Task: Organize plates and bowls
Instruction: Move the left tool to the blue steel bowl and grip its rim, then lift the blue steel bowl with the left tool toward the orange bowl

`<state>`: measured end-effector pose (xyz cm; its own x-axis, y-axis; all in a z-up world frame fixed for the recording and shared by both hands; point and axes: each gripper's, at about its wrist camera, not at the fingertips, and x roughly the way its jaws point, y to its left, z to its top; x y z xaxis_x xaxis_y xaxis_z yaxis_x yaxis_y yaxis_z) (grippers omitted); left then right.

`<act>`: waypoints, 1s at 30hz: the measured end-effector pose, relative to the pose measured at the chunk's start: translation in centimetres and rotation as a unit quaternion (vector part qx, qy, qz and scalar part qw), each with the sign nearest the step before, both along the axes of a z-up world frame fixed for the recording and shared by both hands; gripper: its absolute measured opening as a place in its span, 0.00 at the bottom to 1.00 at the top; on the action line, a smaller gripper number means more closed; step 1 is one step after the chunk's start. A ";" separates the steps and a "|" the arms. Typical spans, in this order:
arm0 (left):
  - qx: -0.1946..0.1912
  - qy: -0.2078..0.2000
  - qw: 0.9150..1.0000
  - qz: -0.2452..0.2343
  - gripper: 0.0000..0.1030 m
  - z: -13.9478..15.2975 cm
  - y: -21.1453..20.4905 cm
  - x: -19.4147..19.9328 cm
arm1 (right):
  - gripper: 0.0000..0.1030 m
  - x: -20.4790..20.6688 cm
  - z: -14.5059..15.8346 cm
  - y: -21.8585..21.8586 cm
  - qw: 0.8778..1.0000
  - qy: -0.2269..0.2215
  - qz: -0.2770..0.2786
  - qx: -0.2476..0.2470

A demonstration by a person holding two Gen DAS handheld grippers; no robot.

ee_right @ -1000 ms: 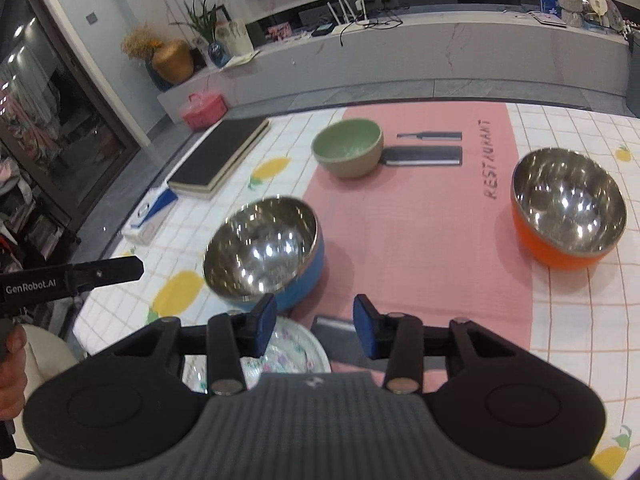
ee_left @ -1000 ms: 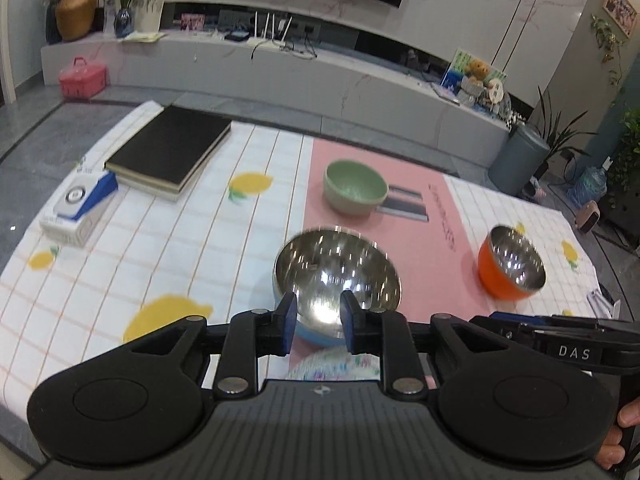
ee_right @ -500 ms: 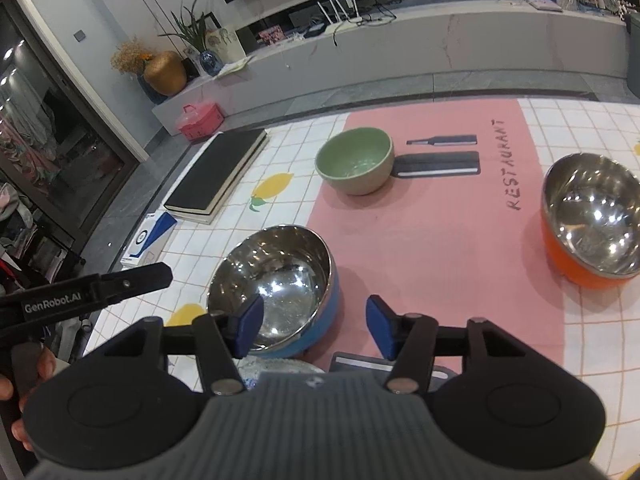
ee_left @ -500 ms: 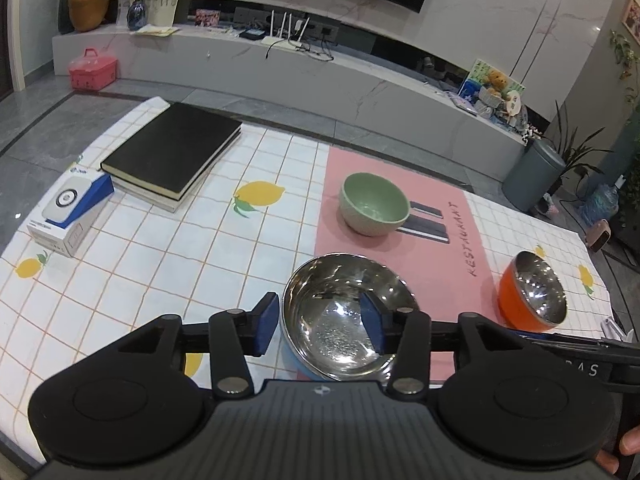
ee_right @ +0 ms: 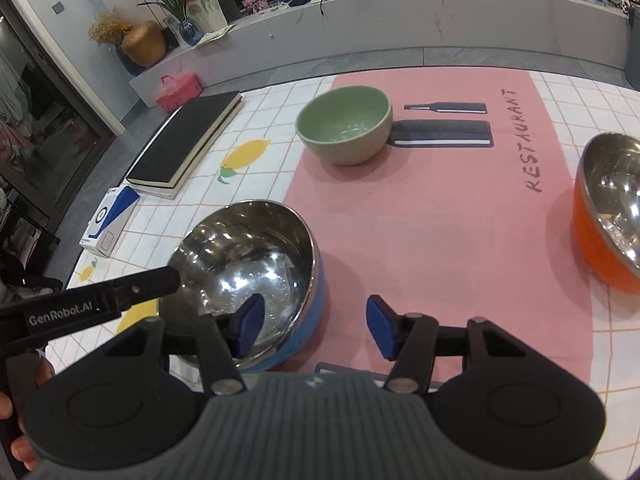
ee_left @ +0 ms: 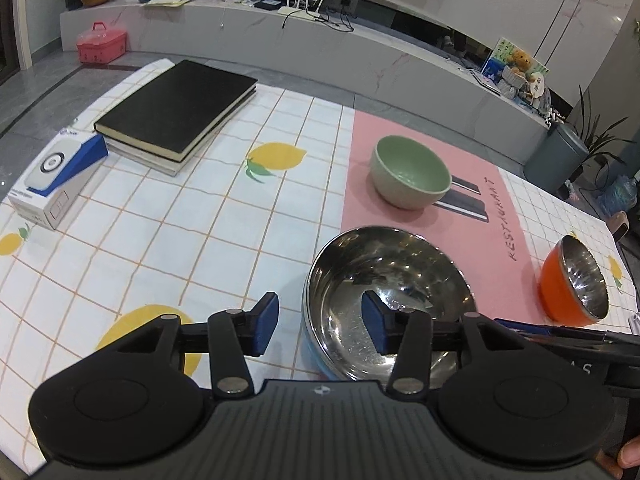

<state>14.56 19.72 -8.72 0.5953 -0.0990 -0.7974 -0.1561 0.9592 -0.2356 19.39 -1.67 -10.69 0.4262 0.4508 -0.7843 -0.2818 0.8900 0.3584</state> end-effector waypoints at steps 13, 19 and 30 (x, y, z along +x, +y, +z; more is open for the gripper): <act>-0.003 0.021 1.000 -0.008 0.21 -1.6 -0.2 0.8 | 0.23 1.1 -1.7 0.8 1.000 0.010 0.001 0.003; 0.003 0.024 1.000 -0.007 0.12 -1.7 -0.1 0.8 | 0.16 1.0 -1.6 1.2 1.000 0.008 0.002 0.005; 0.015 -0.002 1.000 -0.011 0.11 1.3 -1.4 -0.2 | 0.14 0.1 0.2 0.1 1.000 -0.008 -0.006 0.014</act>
<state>14.38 18.27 -7.41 0.5956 -0.0885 -0.7984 -0.1343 0.9689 -0.2077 19.54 -1.55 -10.49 0.4433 0.4680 -0.7645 -0.2777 0.8826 0.3792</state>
